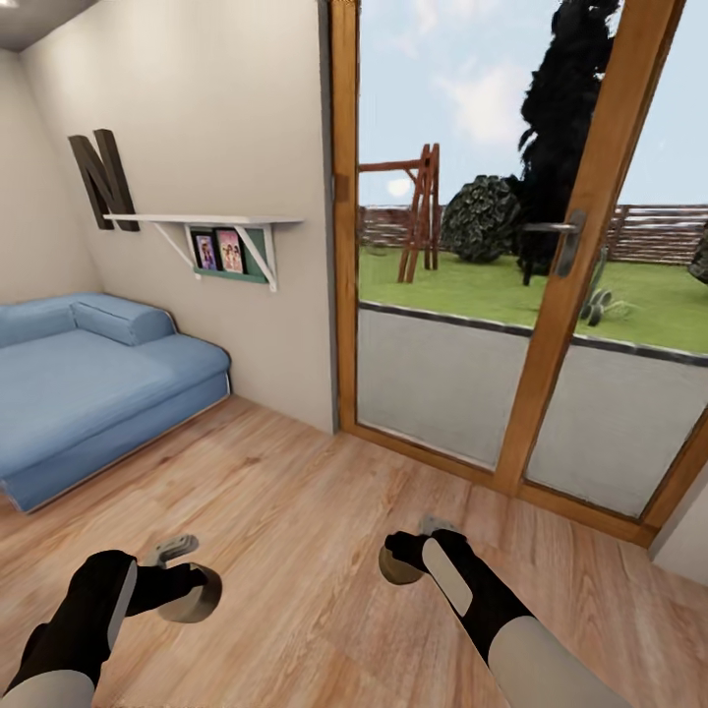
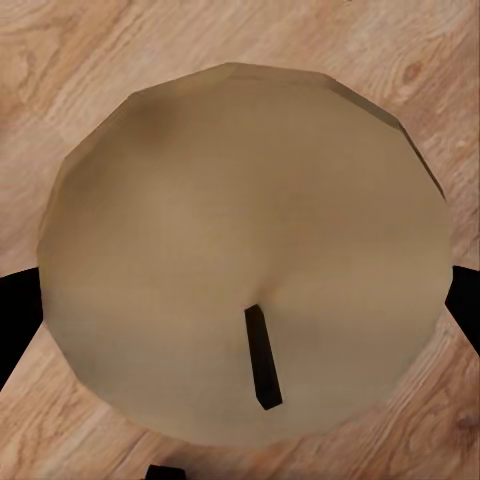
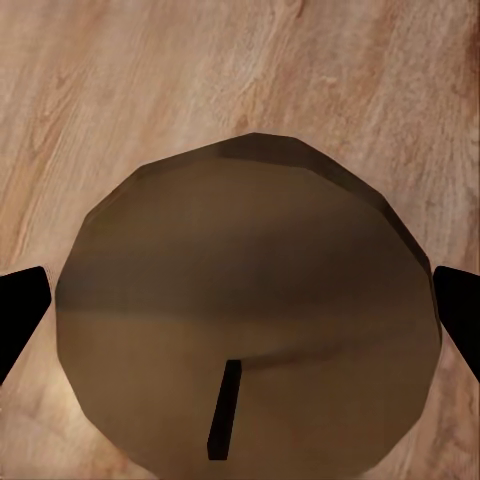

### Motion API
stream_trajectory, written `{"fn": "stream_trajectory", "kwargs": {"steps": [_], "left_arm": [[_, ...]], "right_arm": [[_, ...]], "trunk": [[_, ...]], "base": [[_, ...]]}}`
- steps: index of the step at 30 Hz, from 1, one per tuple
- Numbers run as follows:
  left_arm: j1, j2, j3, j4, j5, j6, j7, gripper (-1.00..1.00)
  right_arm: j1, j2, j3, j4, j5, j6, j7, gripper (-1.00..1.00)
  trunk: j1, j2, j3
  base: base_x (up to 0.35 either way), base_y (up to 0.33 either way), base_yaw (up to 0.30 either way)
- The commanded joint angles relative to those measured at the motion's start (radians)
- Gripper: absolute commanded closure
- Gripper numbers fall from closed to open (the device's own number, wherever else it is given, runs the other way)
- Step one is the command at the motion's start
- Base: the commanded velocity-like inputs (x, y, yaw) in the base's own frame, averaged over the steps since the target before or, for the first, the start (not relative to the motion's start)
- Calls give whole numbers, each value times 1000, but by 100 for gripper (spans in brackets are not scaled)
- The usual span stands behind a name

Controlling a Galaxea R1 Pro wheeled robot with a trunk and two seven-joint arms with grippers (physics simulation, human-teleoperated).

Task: Place each of the two pumpkins and all three candles from the living room inside a cabinet in the living room (use any cabinet), then make sure every cabinet is closed, and position the cauldron so it is next to a table in the living room.

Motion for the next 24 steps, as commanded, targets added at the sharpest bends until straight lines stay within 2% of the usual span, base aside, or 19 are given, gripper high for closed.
{"fn": "stream_trajectory", "kwargs": {"steps": [1, 9, 17, 24], "left_arm": [[0, 0, 0, 0, 0, 1, 0, 100], [0, -12, -1, 0, -3, 2, 1, 100], [0, -22, -1, 0, -4, 2, 2, 100], [0, -26, -2, 0, -4, 0, 1, 100]], "right_arm": [[0, 0, 0, -1, 0, -1, 1, 100], [0, 0, 0, 0, 0, -2, 0, 100], [0, 0, 0, 0, 0, 0, 0, 100], [0, 0, 0, 0, -1, 1, 0, 100]], "trunk": [[0, 0, 1], [0, 0, 2], [0, 0, 2], [0, 0, 2]], "base": [[0, -20, 100], [-157, -153, 63], [-237, -213, 263], [-48, -63, 288]]}}
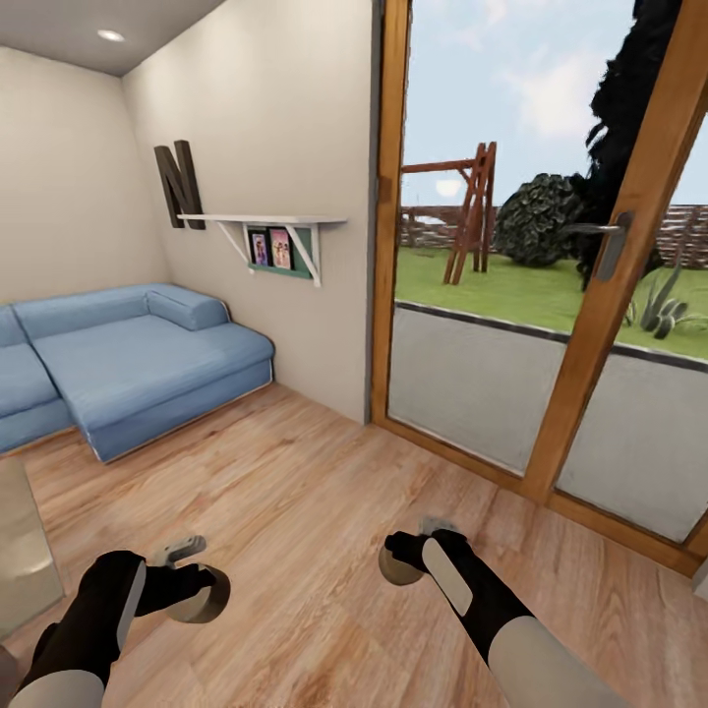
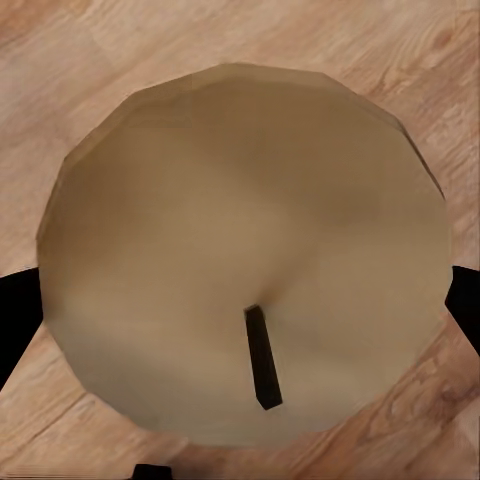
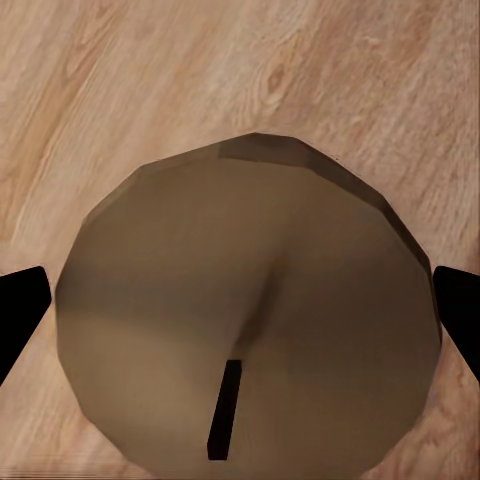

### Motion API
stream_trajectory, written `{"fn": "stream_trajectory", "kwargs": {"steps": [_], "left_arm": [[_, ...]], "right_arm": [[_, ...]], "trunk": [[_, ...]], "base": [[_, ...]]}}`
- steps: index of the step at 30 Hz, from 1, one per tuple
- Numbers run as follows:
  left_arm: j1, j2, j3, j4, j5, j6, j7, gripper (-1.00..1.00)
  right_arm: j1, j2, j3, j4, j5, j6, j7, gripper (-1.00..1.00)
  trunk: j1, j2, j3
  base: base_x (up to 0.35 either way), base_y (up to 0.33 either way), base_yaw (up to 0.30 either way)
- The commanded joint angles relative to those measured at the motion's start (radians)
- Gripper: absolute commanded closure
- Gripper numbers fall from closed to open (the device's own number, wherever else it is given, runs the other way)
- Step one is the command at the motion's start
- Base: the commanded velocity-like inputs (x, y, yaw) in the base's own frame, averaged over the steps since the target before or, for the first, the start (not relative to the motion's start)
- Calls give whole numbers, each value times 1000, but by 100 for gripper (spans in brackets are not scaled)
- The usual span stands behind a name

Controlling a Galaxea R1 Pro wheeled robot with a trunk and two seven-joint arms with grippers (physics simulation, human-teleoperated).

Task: Place each of the two pumpkins and all three candles from the living room inside a cabinet in the living room (use any cabinet), then make sure every cabinet is closed, and position the cauldron so it is next to a table in the living room.

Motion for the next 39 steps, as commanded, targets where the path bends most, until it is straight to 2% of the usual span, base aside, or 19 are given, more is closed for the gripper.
{"fn": "stream_trajectory", "kwargs": {"steps": [1, 4, 7, 10, 15, 21, 25, 29, 32, 35, 39], "left_arm": [[0, 0, 0, 0, 2, 0, 0, 100], [0, -5, -13, 0, 2, 0, 0, 100], [0, -8, -63, 0, 2, 1, 1, 100], [0, -9, -93, 0, 4, 2, 1, 100], [0, -11, -103, 11, 3, 4, 1, 100], [0, -7, -108, 144, -1, -4, 2, 100], [0, 0, -102, 196, 0, -67, 3, 100], [0, 21, -98, 292, 0, -150, 19, 100], [0, 25, -98, 384, 1, -241, 91, 100], [0, 25, -98, 448, 7, -303, 165, 100], [0, 24, -98, 531, 11, -388, 221, 100]], "right_arm": [[0, 0, 0, 0, 0, 0, 0, 100], [0, 0, 0, 0, 0, 0, 0, 100], [0, 0, 0, 0, 0, 1, 0, 100], [0, 0, 0, 0, 1, 3, 0, 100], [0, 0, 0, 2, 2, 5, -1, 100], [0, -2, -2, 20, -1, 3, -44, 100], [14, -1, -3, 59, -4, -6, -71, 100], [22, 0, -2, 70, -9, -9, -76, 100], [59, 0, -3, 73, -13, -14, -76, 100], [85, -1, -4, 73, -13, -35, -76, 100], [105, -1, -4, 73, -14, -47, -75, 100]], "trunk": [[0, 0, 0], [0, 0, 0], [0, 0, 0], [0, 0, 0], [0, 0, 0], [0, 0, 0], [0, 0, 0], [0, 0, 0], [-12, 21, 9], [-23, 42, 19], [-38, 70, 31]], "base": [[-6, -7, 289], [-82, -3, 289], [-145, -1, 289], [-45, 0, 289], [-9, 0, 289], [-1, 0, 290], [0, 0, 290], [0, 0, 290], [0, 0, 290], [0, 0, 290], [0, 0, 281]]}}
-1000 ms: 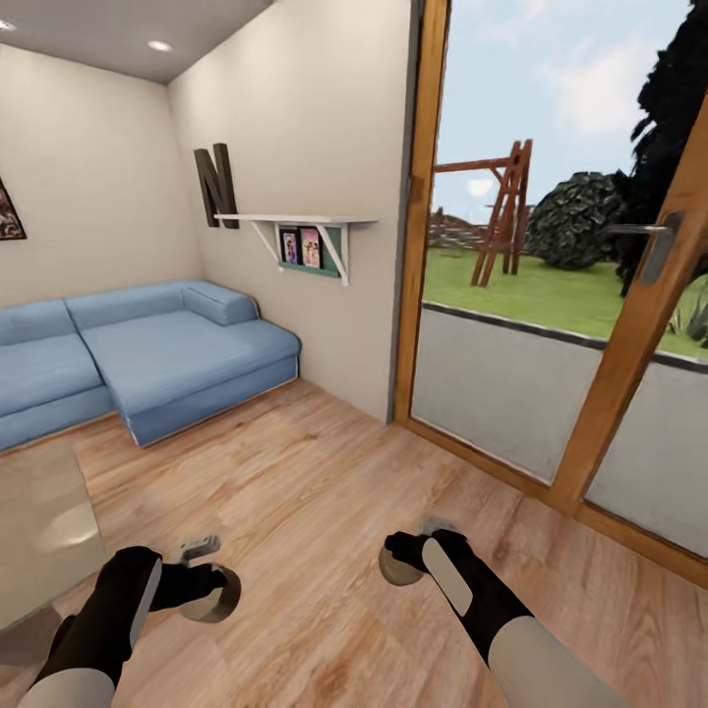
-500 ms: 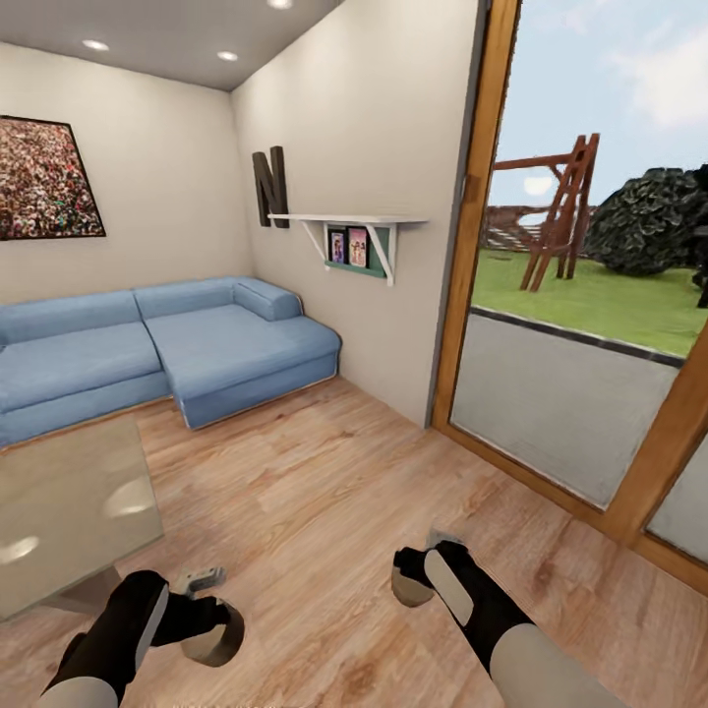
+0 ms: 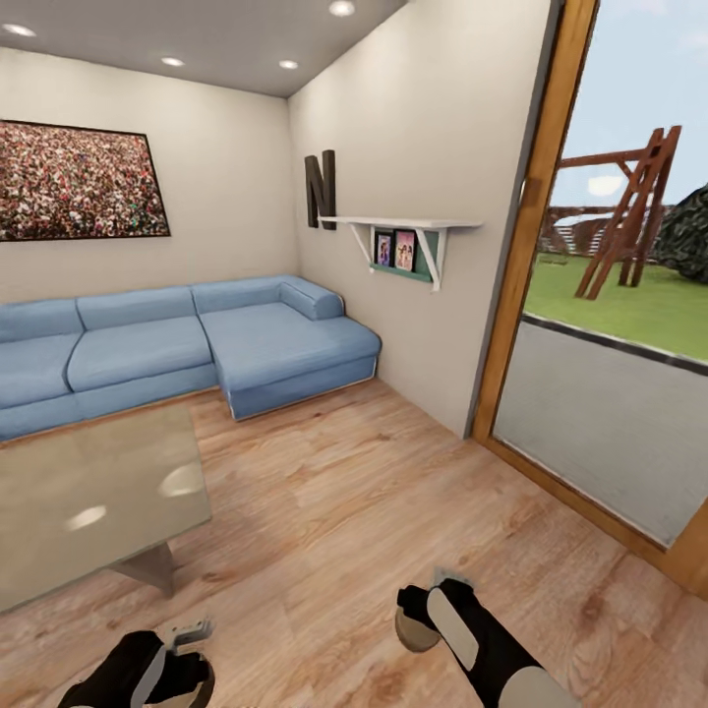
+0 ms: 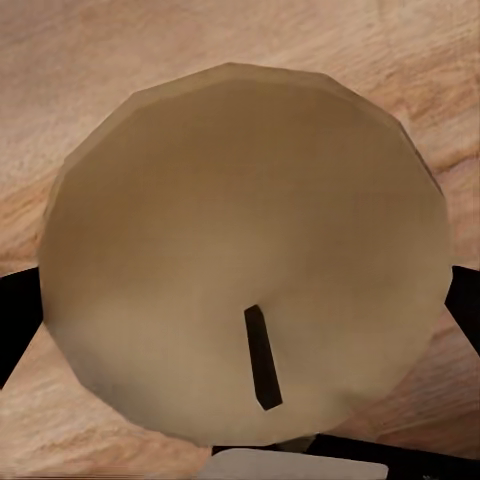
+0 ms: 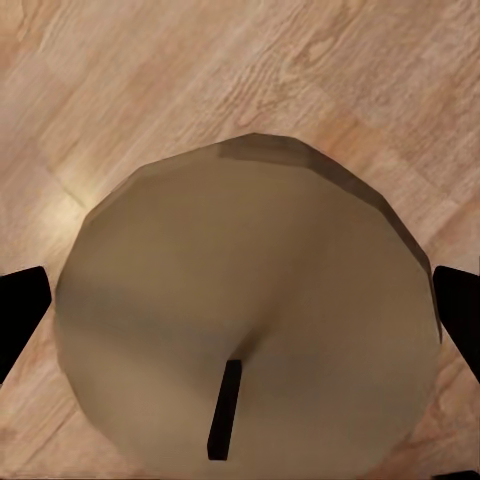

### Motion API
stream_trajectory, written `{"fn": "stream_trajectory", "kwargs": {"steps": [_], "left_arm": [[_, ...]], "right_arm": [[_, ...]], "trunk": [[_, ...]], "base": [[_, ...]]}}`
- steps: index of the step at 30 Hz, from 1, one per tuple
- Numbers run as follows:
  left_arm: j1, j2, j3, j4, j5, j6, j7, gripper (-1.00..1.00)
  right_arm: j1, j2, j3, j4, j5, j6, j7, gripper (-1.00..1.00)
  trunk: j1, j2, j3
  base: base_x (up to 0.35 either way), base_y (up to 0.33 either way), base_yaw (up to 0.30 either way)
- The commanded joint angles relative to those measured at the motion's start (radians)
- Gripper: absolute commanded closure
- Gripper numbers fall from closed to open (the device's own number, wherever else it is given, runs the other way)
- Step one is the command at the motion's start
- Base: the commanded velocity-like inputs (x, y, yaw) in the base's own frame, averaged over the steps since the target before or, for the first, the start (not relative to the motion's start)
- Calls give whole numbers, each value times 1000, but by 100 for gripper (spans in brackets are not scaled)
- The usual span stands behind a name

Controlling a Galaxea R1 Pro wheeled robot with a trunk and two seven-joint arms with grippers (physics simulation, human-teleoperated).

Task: Place each of the two pumpkins and all three candles from the living room inside a cabinet in the living room (use any cabinet), then make sure every cabinet is closed, and position the cauldron so it is next to a table in the living room.

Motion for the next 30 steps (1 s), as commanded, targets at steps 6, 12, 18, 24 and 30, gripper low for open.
{"fn": "stream_trajectory", "kwargs": {"steps": [6, 12, 18, 24, 30], "left_arm": [[0, -3, 0, 62, 1, -48, 13, 100], [0, 1, 0, 94, 0, -72, 14, 100], [0, 0, -1, 100, -2, -76, 14, 100], [0, -5, -3, 139, -5, -132, 14, 100], [0, -6, -5, 148, -7, -145, 14, 100]], "right_arm": [[36, -2, 0, 27, 6, -23, 8, 100], [48, 0, 1, 89, 14, -69, 9, 100], [49, 1, -1, 93, 8, -73, 3, 100], [49, 1, 2, 96, 15, -72, 1, 100], [50, 2, 2, 99, 16, -71, 0, 100]], "trunk": [[-23, 42, 19], [-38, 70, 31], [-38, 70, 35], [-38, 70, 38], [-38, 70, 39]], "base": [[0, 0, 77], [0, 0, 5], [0, 0, 64], [0, -1, 242], [0, -128, 286]]}}
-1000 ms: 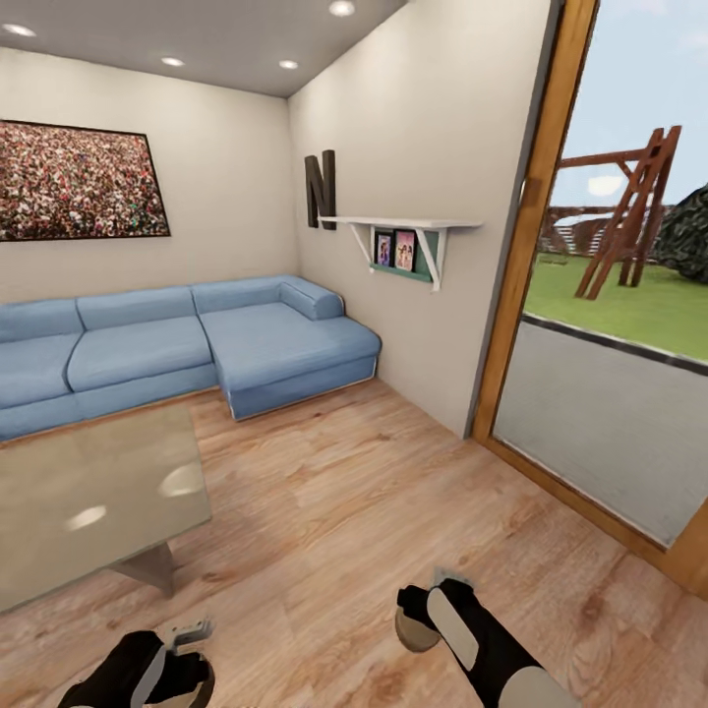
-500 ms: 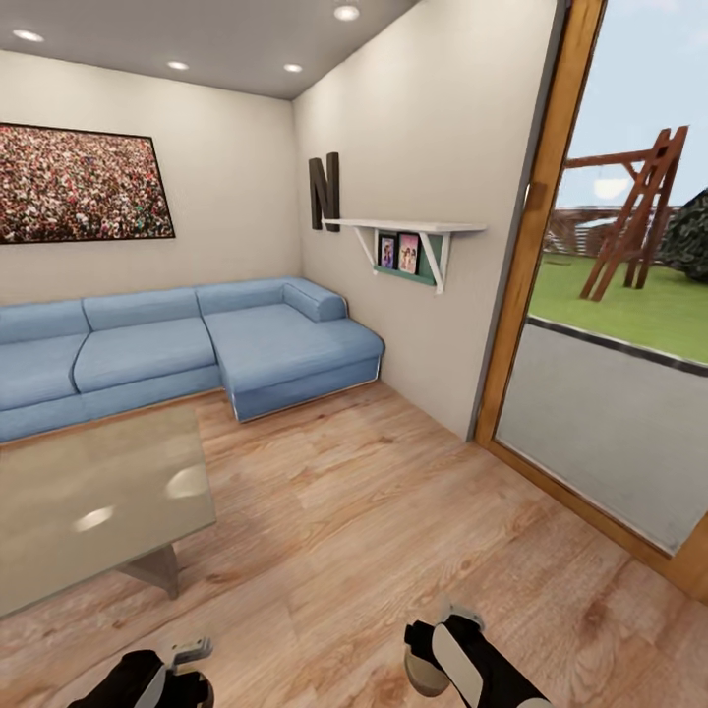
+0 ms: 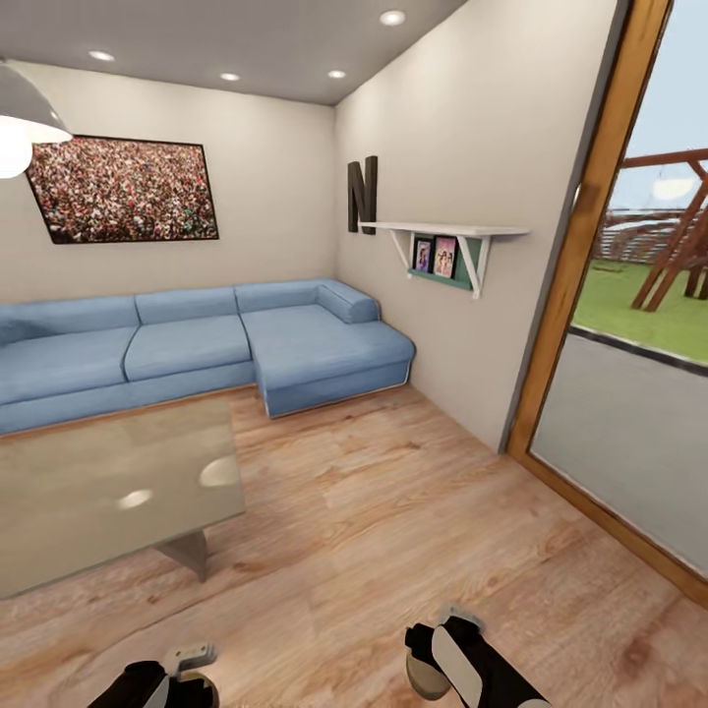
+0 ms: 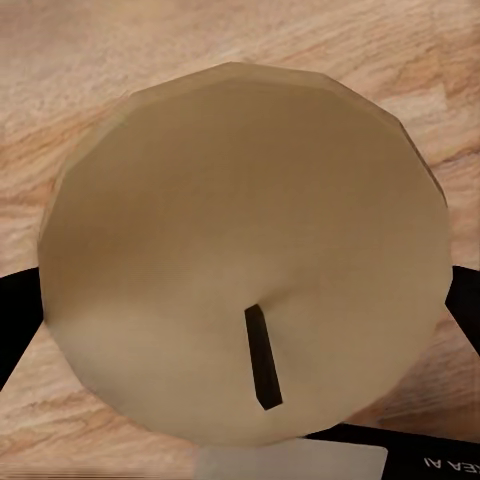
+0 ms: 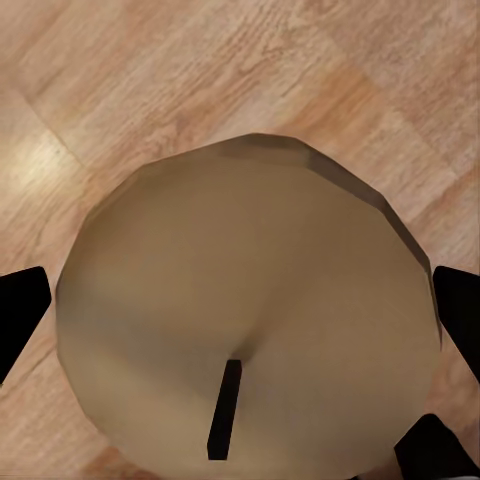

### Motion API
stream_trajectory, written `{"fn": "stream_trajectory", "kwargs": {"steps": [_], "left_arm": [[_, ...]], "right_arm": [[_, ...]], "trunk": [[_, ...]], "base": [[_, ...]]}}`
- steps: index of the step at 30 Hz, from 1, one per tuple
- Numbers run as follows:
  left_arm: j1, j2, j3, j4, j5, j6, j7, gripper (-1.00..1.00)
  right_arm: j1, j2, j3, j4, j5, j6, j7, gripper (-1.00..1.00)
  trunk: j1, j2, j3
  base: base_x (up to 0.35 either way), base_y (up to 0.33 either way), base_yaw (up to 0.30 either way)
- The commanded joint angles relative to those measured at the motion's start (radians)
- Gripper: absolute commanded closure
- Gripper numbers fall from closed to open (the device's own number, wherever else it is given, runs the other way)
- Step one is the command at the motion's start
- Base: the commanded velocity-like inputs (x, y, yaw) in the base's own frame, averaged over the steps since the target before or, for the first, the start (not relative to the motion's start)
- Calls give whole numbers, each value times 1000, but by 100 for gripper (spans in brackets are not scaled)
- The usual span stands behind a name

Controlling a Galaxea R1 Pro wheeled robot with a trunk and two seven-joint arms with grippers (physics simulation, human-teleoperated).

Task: Place each of the two pumpkins and all three candles from the living room inside a cabinet in the living room (use any cabinet), then make sure every cabinet is closed, and position the cauldron so it is next to a table in the living room.

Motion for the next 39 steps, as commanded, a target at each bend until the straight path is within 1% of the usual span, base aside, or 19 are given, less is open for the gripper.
{"fn": "stream_trajectory", "kwargs": {"steps": [1, 7, 20, 22, 24, 26, 29, 34, 35, 36, 39], "left_arm": [[0, 0, 0, 0, 0, 0, 0, 100], [0, 1, 1, 1, 0, -2, 0, 100], [0, 3, 4, 1, 3, -4, 0, 100], [0, 3, 4, 1, 3, -4, 0, 100], [0, 2, 3, 1, 3, -5, 0, 100], [0, 2, 2, 1, 3, -5, 0, 100], [0, 2, 2, 1, 3, -5, 0, 100], [0, 1, 1, 1, 3, -6, 0, 100], [0, 1, 1, 1, 3, -6, 0, 100], [0, 1, 2, 1, 3, -6, 0, 100], [0, 1, 3, 1, 3, -6, 0, 100]], "right_arm": [[0, 0, 0, 0, 0, 0, 0, 100], [0, 0, 0, 0, 0, 2, 0, 100], [0, 1, 0, 2, 0, 1, 0, 100], [0, 7, 1, 2, 0, 2, 0, 100], [0, 25, 1, 6, 1, 2, 0, 100], [0, 35, 0, 11, 1, 2, 0, 100], [0, 41, 1, 16, 2, 3, 0, 100], [0, 43, 3, 17, 2, 5, 1, 100], [0, 43, 9, 17, 1, 6, 1, 100], [0, 43, 23, 17, 1, 6, 1, 100], [0, 43, 76, 17, -1, 6, 0, 100]], "trunk": [[0, 0, 0], [0, 0, 0], [0, 0, 0], [0, 0, 0], [0, 0, 0], [0, 0, 0], [0, 0, -1], [0, 0, -7], [0, 0, -8], [0, 0, -9], [0, 0, -14]], "base": [[0, -206, 291], [0, -175, 292], [0, -9, 292], [0, 0, 292], [0, 0, 292], [-28, 0, 292], [-33, 0, 284], [-5, 0, 218], [-1, 0, 189], [-1, 0, 186], [0, 0, 182]]}}
